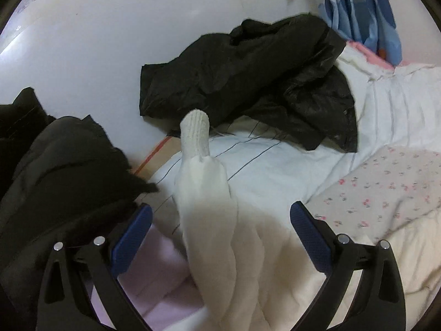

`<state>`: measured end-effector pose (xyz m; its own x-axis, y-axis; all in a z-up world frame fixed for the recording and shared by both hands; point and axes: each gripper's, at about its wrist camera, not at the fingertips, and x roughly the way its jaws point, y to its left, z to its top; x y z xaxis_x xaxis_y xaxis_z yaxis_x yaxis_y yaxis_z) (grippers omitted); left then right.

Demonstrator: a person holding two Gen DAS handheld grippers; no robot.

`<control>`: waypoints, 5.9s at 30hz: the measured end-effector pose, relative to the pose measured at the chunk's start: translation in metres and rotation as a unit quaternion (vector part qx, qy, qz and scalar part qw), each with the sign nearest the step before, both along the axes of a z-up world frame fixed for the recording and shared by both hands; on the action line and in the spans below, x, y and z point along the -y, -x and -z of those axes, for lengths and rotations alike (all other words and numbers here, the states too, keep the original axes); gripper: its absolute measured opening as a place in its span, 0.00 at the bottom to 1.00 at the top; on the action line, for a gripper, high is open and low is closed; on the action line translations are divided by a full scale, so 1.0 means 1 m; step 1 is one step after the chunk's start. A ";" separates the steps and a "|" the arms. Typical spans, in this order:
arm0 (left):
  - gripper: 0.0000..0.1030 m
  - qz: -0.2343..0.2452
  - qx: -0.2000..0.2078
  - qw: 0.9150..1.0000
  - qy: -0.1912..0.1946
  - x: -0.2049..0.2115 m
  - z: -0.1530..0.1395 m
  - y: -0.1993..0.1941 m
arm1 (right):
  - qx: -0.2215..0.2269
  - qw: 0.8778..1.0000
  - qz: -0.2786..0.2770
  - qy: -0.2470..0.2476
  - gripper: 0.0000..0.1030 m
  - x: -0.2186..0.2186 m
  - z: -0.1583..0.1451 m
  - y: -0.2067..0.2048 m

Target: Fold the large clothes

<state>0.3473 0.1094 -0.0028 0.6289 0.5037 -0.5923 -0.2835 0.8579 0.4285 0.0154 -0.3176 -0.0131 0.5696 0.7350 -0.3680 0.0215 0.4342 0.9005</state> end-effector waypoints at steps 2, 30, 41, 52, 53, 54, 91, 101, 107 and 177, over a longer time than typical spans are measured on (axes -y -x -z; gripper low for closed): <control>0.93 -0.015 -0.011 1.000 0.005 -0.009 0.009 -0.010 | -0.003 1.000 -0.006 0.001 0.84 -0.004 0.002 -0.001; 0.12 0.502 0.046 0.772 0.386 0.247 -0.069 0.176 | 0.009 0.970 0.219 -0.109 0.93 0.152 0.001 0.017; 0.18 0.571 -0.150 0.760 0.270 0.390 0.113 0.247 | -0.090 0.929 0.275 -0.231 0.93 0.194 0.080 0.008; 0.76 0.534 -0.148 0.801 0.228 0.292 0.078 0.276 | -0.090 0.946 0.253 -0.179 0.93 0.194 0.083 -0.011; 0.76 0.519 -0.138 0.808 0.241 0.276 0.073 0.278 | -0.086 0.951 0.248 -0.162 0.85 0.193 0.081 -0.010; 0.77 0.510 -0.130 0.812 0.253 0.265 0.070 0.280 | -0.077 0.957 0.243 -0.135 0.60 0.192 0.076 -0.013; 0.94 0.247 -0.092 0.892 0.367 0.132 0.150 0.124 | -0.051 0.942 0.181 0.279 0.59 0.181 0.054 -0.101; 0.94 0.263 -0.061 0.898 0.347 0.130 0.124 0.130 | -0.037 0.935 0.185 0.301 0.65 0.169 0.026 -0.098; 0.94 0.248 -0.108 0.877 0.398 0.103 0.124 0.125 | -0.044 0.952 0.176 0.246 0.65 0.185 0.025 -0.096; 0.63 0.339 -0.111 0.792 0.496 -0.016 0.014 0.354 | 0.078 0.972 0.062 0.215 0.65 0.203 -0.078 0.143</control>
<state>-0.0069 0.1250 -0.0164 0.3807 -0.6872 -0.6187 0.3739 0.7264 -0.5767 -0.1271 -0.5205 0.0652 0.7179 0.4547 -0.5271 -0.0251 0.7736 0.6331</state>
